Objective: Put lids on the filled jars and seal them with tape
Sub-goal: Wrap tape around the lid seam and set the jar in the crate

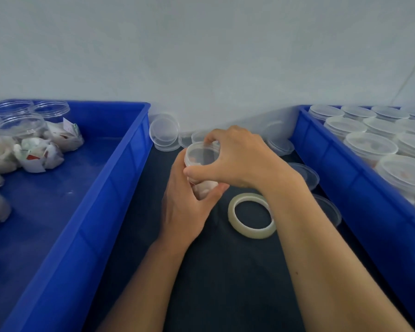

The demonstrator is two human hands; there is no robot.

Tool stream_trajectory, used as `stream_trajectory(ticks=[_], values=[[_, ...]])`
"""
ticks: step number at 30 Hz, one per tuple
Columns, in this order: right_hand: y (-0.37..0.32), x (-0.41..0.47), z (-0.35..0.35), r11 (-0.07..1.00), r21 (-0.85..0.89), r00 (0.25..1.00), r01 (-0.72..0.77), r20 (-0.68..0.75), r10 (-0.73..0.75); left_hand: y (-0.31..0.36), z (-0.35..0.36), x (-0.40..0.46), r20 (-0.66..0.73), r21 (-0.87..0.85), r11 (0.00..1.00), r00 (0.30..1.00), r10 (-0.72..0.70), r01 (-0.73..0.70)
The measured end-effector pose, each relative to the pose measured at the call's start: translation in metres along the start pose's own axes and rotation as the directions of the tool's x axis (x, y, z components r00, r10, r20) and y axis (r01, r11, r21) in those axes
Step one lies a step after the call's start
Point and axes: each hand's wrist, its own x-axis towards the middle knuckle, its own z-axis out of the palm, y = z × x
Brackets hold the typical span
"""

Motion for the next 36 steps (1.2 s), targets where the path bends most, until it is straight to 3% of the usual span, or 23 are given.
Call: stream_trajectory(ticks=[4,9,11,14,19,23,26,29,32,36], values=[[-0.007,-0.017,0.011,1.000,0.000,0.999,0.029,-0.016,-0.029,0.004,-0.005,-0.003,-0.012,-0.005,0.999,0.999,-0.047,0.047],[0.017,-0.061,0.022,0.994,0.089,0.994,-0.062,-0.079,0.069,-0.003,-0.015,-0.012,0.018,0.039,0.964,0.964,-0.265,0.265],[0.029,-0.075,0.028,0.989,0.009,0.981,-0.147,-0.130,0.147,-0.006,-0.020,-0.017,0.061,0.105,0.958,0.960,-0.274,0.267],[0.037,-0.089,0.044,0.976,-0.059,0.978,-0.208,-0.035,0.206,-0.009,-0.025,-0.023,0.099,0.255,0.937,0.957,-0.273,0.241],[0.041,-0.095,0.069,0.990,-0.063,0.992,-0.124,-0.029,0.123,-0.006,-0.026,-0.031,0.039,0.254,0.932,0.961,-0.275,0.257],[0.044,-0.090,0.075,0.995,-0.003,0.991,-0.098,-0.091,0.097,0.010,-0.028,-0.037,-0.166,0.214,0.964,0.978,-0.123,0.158],[0.042,-0.087,0.072,0.979,0.163,0.969,-0.123,-0.194,0.154,0.023,-0.029,-0.035,-0.316,0.367,0.926,0.925,0.213,-0.087],[0.037,-0.088,0.067,0.888,0.444,0.935,-0.117,-0.252,0.249,0.035,-0.026,-0.037,-0.257,0.459,0.823,0.836,0.485,-0.336],[0.032,-0.093,0.062,0.778,0.625,0.927,-0.060,-0.255,0.276,0.039,-0.016,-0.045,-0.068,0.408,0.801,0.861,0.505,-0.438],[0.025,-0.101,0.058,0.597,0.802,0.948,0.005,-0.193,0.252,0.040,-0.007,-0.051,0.018,0.324,0.889,0.942,0.336,-0.323]])
